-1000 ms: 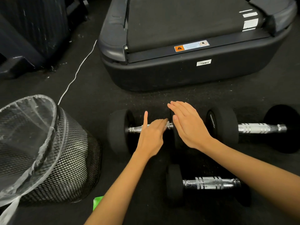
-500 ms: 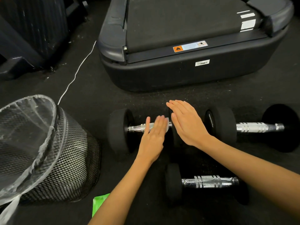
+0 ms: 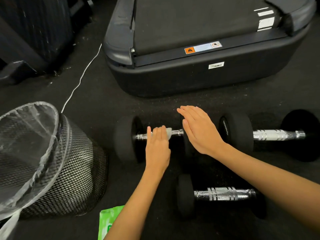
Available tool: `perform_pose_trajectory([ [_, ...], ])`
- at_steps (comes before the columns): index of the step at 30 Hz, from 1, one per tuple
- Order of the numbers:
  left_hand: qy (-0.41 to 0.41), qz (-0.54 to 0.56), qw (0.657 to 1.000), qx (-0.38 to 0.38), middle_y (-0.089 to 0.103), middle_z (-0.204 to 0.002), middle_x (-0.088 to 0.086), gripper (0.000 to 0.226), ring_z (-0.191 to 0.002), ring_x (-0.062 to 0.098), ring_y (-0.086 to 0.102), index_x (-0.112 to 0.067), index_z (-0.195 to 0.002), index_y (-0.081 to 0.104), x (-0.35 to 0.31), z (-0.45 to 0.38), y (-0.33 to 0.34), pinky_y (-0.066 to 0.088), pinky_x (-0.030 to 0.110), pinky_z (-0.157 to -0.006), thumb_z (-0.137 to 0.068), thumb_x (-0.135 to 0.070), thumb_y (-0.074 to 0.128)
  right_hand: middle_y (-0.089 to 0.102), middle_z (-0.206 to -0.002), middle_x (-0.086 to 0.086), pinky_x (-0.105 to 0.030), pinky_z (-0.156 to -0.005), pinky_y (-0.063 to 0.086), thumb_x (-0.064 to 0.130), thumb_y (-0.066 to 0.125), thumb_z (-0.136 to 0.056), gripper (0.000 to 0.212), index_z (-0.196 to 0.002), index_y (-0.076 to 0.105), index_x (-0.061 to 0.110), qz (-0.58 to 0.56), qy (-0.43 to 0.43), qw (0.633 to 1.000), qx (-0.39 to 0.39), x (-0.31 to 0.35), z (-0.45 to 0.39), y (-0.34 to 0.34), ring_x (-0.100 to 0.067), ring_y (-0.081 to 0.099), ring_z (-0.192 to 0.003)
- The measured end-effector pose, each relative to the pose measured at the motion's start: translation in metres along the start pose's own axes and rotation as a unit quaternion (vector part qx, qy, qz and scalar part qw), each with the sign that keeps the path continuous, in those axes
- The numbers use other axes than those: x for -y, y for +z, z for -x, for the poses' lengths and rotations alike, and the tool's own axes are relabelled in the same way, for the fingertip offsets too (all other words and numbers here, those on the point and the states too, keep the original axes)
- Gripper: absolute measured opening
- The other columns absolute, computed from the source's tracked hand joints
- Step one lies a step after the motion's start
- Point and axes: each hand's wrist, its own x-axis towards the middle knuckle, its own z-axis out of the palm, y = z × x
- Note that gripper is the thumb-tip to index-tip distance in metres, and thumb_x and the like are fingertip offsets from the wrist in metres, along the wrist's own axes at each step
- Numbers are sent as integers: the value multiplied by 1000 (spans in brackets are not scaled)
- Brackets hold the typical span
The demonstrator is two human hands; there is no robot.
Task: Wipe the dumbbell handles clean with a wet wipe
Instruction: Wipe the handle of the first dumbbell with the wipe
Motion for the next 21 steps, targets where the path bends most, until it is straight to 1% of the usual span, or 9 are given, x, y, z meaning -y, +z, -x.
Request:
perform_pose_trajectory([
  [2, 32, 27, 999, -16, 57, -130, 16, 75, -125, 30, 51, 3, -137, 46, -3, 4, 2, 9, 45, -119, -64, 17, 61, 50, -145, -4, -32, -119, 19, 33, 20, -101, 54, -143, 46, 12, -1, -3, 1000, -3, 1, 2, -1, -17, 40, -138],
  [4, 53, 17, 998, -30, 51, -141, 15, 82, -135, 29, 45, 0, -143, 41, 8, 15, 7, 12, 50, -117, -64, 18, 58, 49, -145, -5, -32, -119, 19, 31, 21, -101, 53, -143, 46, 11, 1, -8, 1000, -7, 2, 4, -1, -17, 40, -138],
  [7, -1, 35, 999, -41, 46, -147, 13, 84, -140, 27, 37, -3, -146, 37, 27, 25, 9, 12, 50, -118, -67, 16, 57, 49, -146, -5, -32, -120, 18, 30, 22, -102, 52, -143, 46, 11, 7, -14, 1000, -11, 3, 7, 0, -17, 39, -139],
  [10, -48, 74, 995, -49, 51, -134, 14, 69, -133, 30, 41, 0, -139, 42, 9, 12, 10, 15, 47, -121, -72, 13, 54, 50, -145, -5, -33, -119, 19, 29, 21, -101, 52, -142, 47, 10, 2, -9, 1000, -17, 3, 6, 1, -18, 40, -138],
  [13, -3, 108, 992, -57, 57, -119, 11, 56, -118, 28, 51, -1, -131, 50, -18, -3, 17, 18, 43, -120, -76, 10, 49, 51, -143, -6, -34, -119, 21, 29, 21, -101, 52, -141, 48, 10, 4, -10, 1000, -14, 3, 4, 1, -18, 41, -137],
  [15, 24, 108, 992, -54, 57, -122, 7, 53, -121, 24, 50, -5, -133, 50, -25, -3, 22, 9, 41, -122, -82, 6, 45, 53, -142, -7, -34, -118, 22, 30, 22, -101, 52, -140, 50, 10, -3, -6, 1000, -14, 2, 2, 0, -19, 43, -136],
  [17, 41, 101, 991, -76, 56, -132, 7, 58, -128, 23, 48, -7, -138, 48, -20, 4, 23, 5, 44, -122, -82, 6, 43, 54, -141, -7, -34, -117, 24, 31, 22, -101, 53, -139, 51, 10, -2, -6, 1000, -16, 2, 2, -1, -19, 45, -135],
  [19, 75, 113, 984, -112, 56, -137, 9, 58, -132, 22, 47, -6, -138, 50, -6, 10, 25, 5, 46, -122, -82, 7, 47, 54, -141, -7, -35, -117, 25, 31, 22, -100, 53, -139, 51, 10, 1, -7, 1000, -19, 3, 3, -1, -19, 45, -135],
  [21, 98, 128, 978, -131, 59, -135, 8, 52, -130, 21, 50, -6, -134, 54, 7, 11, 28, 9, 50, -121, -84, 6, 54, 53, -142, -7, -36, -118, 26, 32, 22, -100, 54, -139, 50, 10, 1, -5, 1000, -18, 4, 4, -1, -20, 45, -135],
])
